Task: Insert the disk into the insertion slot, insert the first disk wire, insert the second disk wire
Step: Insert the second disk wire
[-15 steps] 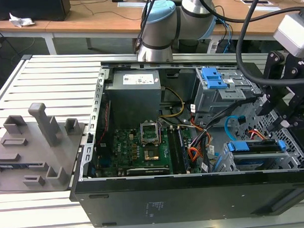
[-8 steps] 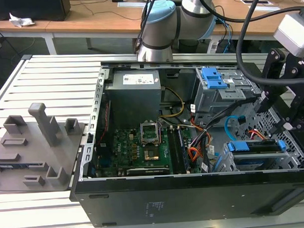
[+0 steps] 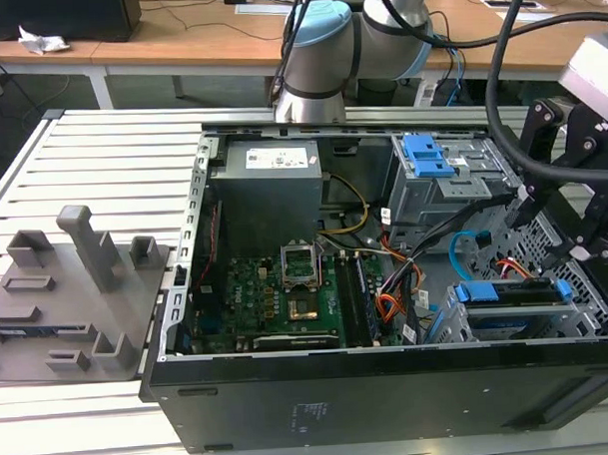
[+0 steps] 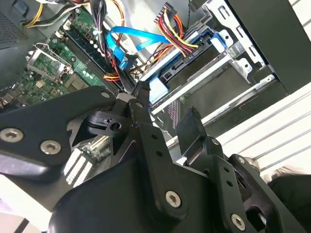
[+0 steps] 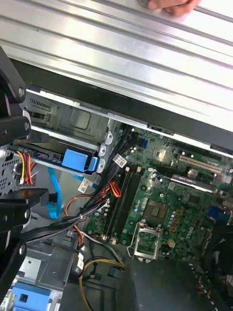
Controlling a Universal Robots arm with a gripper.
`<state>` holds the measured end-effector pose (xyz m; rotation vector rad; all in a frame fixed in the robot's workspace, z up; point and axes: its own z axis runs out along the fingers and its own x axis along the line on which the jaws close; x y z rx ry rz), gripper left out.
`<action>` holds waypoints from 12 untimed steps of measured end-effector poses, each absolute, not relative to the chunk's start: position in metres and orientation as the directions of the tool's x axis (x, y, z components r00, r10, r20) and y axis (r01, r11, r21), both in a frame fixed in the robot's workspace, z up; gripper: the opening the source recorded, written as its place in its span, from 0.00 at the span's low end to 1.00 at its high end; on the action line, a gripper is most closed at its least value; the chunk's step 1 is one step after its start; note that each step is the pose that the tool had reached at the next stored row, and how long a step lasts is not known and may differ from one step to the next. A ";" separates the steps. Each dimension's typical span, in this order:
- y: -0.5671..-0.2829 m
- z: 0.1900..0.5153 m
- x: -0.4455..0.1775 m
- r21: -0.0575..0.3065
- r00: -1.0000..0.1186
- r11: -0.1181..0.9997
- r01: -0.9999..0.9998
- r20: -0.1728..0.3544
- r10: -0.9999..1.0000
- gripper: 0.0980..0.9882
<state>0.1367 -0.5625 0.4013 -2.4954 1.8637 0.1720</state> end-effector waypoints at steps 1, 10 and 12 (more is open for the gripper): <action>-0.563 0.401 0.137 0.048 0.280 -0.286 -0.957 -0.101 -0.954 0.45; -0.539 0.396 0.132 0.056 0.281 -0.285 -0.957 -0.075 -0.957 0.45; -0.533 0.393 0.130 0.058 0.281 -0.285 -0.957 -0.068 -0.957 0.45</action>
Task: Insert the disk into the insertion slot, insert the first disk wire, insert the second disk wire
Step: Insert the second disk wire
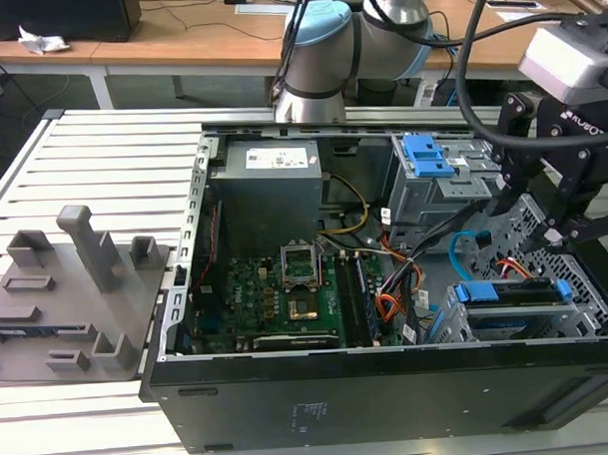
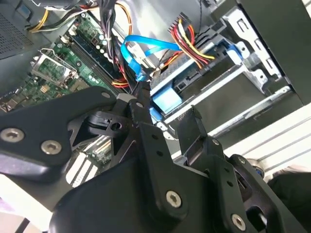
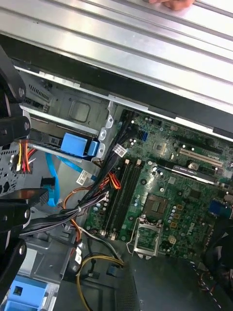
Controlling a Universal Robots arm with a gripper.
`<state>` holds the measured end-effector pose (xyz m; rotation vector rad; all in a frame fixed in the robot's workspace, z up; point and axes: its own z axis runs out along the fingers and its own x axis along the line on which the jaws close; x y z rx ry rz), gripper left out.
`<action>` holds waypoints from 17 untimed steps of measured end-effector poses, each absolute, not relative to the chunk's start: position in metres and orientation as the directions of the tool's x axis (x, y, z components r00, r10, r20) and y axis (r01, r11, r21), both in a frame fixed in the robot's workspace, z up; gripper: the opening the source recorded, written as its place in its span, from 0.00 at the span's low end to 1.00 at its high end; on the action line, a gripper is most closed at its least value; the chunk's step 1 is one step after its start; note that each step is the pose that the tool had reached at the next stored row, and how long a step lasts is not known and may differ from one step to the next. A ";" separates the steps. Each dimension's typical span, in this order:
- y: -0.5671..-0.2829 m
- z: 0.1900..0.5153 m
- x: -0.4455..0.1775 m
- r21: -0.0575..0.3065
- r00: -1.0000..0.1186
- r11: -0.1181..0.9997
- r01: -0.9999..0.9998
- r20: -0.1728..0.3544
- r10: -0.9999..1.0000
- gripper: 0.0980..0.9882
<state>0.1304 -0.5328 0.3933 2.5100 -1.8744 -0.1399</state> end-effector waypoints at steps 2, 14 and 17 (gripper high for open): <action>-0.530 0.388 0.129 0.058 0.286 -0.290 -0.955 -0.068 -0.956 0.45; -0.524 0.362 0.122 0.058 0.318 -0.322 -0.945 -0.068 -0.946 0.45; -0.520 0.358 0.122 0.065 0.326 -0.329 -0.942 -0.047 -0.944 0.45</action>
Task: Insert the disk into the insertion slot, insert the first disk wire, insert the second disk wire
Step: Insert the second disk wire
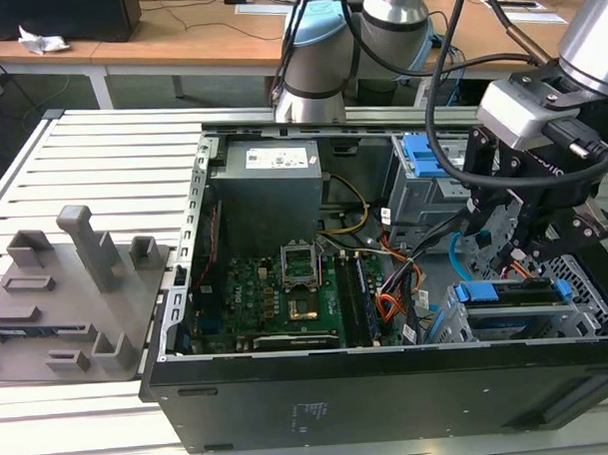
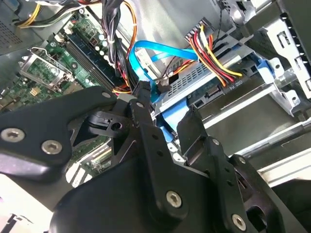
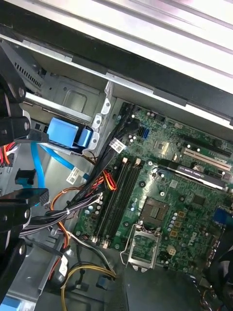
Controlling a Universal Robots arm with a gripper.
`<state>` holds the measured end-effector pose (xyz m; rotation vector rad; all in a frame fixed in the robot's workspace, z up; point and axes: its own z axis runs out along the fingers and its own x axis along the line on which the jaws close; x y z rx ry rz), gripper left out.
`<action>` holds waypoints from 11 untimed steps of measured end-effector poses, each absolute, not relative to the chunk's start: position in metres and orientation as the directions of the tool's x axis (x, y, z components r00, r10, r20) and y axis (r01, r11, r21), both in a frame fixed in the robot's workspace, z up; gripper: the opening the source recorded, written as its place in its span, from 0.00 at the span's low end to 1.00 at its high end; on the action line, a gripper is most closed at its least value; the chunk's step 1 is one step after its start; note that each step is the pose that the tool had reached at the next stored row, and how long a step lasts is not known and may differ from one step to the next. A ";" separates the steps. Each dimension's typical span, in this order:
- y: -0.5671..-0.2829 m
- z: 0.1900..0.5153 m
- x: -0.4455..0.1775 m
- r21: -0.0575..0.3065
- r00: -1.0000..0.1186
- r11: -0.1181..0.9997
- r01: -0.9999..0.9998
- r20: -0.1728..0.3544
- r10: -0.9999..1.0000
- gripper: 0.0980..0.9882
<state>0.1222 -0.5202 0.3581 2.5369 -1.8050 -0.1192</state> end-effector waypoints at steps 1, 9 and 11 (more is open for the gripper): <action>-0.520 0.358 0.122 0.065 0.326 -0.329 -0.942 -0.047 -0.944 0.45; -0.519 0.358 0.122 0.066 0.326 -0.329 -0.942 -0.047 -0.944 0.08; -0.519 0.358 0.122 0.066 0.326 -0.329 -0.942 -0.046 -0.944 0.07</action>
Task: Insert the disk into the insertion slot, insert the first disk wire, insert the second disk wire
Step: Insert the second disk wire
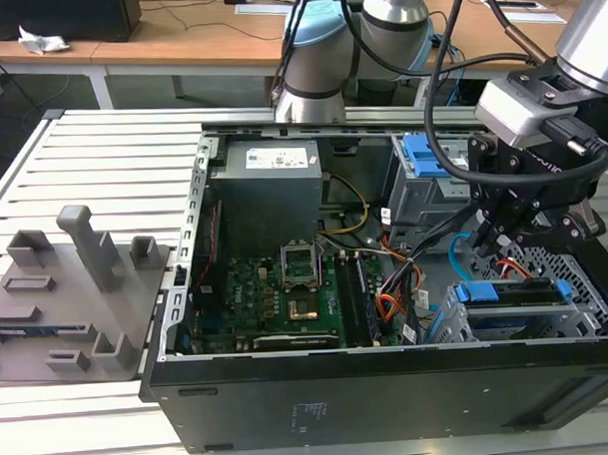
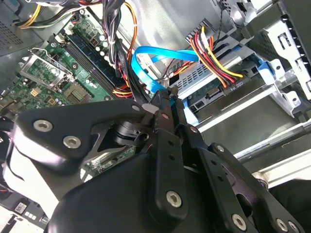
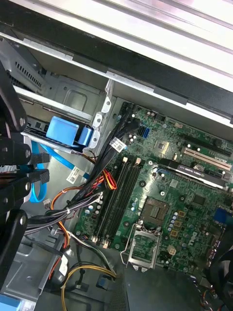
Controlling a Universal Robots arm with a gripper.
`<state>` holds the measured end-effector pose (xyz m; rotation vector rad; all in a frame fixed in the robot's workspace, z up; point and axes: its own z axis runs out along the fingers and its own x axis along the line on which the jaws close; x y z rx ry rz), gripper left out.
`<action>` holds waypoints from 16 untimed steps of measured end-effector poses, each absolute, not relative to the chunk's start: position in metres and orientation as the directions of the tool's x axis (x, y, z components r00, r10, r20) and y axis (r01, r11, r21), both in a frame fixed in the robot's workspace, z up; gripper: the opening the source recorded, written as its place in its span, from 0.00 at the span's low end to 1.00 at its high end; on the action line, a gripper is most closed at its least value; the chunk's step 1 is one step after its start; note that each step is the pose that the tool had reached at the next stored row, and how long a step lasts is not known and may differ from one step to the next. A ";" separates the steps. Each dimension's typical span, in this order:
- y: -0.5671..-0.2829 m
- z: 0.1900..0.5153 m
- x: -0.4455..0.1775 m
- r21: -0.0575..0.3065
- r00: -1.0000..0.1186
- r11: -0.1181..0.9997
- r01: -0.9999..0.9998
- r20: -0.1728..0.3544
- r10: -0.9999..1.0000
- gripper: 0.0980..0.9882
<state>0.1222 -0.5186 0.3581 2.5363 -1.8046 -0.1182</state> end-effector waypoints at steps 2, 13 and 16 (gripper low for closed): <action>-0.518 0.358 0.122 0.066 0.326 -0.329 -0.942 -0.046 -0.944 0.07; -0.531 0.356 0.130 0.067 0.320 -0.323 -0.944 -0.047 -0.946 0.07; -0.532 0.355 0.130 0.067 0.267 -0.270 -0.961 -0.047 -0.963 0.07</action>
